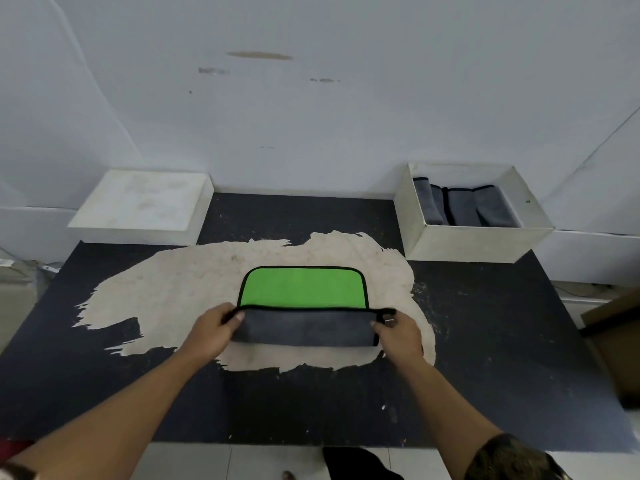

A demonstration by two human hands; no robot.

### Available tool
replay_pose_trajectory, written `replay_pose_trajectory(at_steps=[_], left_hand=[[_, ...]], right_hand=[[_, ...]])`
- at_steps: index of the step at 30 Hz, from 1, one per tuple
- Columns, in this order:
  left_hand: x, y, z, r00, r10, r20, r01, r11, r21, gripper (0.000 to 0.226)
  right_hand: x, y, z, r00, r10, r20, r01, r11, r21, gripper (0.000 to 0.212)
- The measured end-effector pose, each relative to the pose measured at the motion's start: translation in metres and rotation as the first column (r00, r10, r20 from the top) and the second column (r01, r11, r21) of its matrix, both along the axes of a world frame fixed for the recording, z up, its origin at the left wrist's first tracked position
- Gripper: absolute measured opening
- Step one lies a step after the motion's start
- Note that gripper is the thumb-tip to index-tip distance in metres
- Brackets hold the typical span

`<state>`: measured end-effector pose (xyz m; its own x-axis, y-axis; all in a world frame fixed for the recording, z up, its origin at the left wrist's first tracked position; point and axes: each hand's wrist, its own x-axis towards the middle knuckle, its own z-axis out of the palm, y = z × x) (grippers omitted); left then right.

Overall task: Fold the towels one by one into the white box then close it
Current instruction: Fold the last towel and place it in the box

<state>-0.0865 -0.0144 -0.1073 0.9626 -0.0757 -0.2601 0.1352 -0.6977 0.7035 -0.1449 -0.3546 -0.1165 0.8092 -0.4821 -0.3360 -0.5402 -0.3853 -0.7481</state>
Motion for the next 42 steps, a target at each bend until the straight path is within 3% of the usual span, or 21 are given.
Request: replay_pose_trajectory(at_steps=[3, 10, 16, 21, 26, 32, 37, 42], left_hand=[[0.021, -0.014, 0.006, 0.993, 0.117, 0.027, -0.115, 0.991, -0.074, 0.017], [0.062, -0.031, 0.001, 0.966, 0.259, 0.004, -0.259, 0.965, -0.039, 0.019], [0.084, -0.037, -0.014, 0.959, 0.284, -0.004, -0.284, 0.958, 0.024, 0.02], [0.088, -0.04, -0.026, 0.962, 0.268, -0.05, -0.26, 0.958, 0.124, 0.023], [0.098, -0.043, -0.024, 0.956, 0.294, -0.024, -0.29, 0.951, 0.11, 0.025], [0.099, -0.04, -0.024, 0.938, 0.262, -0.226, -0.241, 0.964, 0.116, 0.041], [0.098, -0.039, -0.023, 0.942, 0.273, -0.197, -0.258, 0.961, 0.097, 0.045], [0.087, -0.037, -0.021, 0.93, 0.2, -0.309, -0.187, 0.98, 0.072, 0.082]], right_hand=[[0.033, -0.008, -0.006, 0.997, -0.081, -0.004, 0.081, 0.991, 0.11, 0.008], [0.088, -0.011, -0.017, 0.995, -0.095, -0.027, 0.098, 0.981, 0.168, 0.008], [0.116, -0.013, -0.023, 0.996, -0.08, -0.05, 0.088, 0.982, 0.17, 0.006], [0.128, -0.016, -0.031, 0.99, -0.068, -0.127, 0.085, 0.987, 0.137, 0.019], [0.136, -0.015, -0.031, 0.988, -0.079, -0.134, 0.092, 0.991, 0.097, 0.019], [0.13, -0.011, -0.024, 0.978, -0.041, -0.205, 0.047, 0.999, 0.026, 0.028], [0.122, -0.005, -0.009, 0.966, 0.024, -0.256, -0.02, 1.0, 0.015, 0.049], [0.091, 0.003, -0.01, 0.96, 0.105, -0.259, -0.115, 0.993, -0.023, 0.064]])
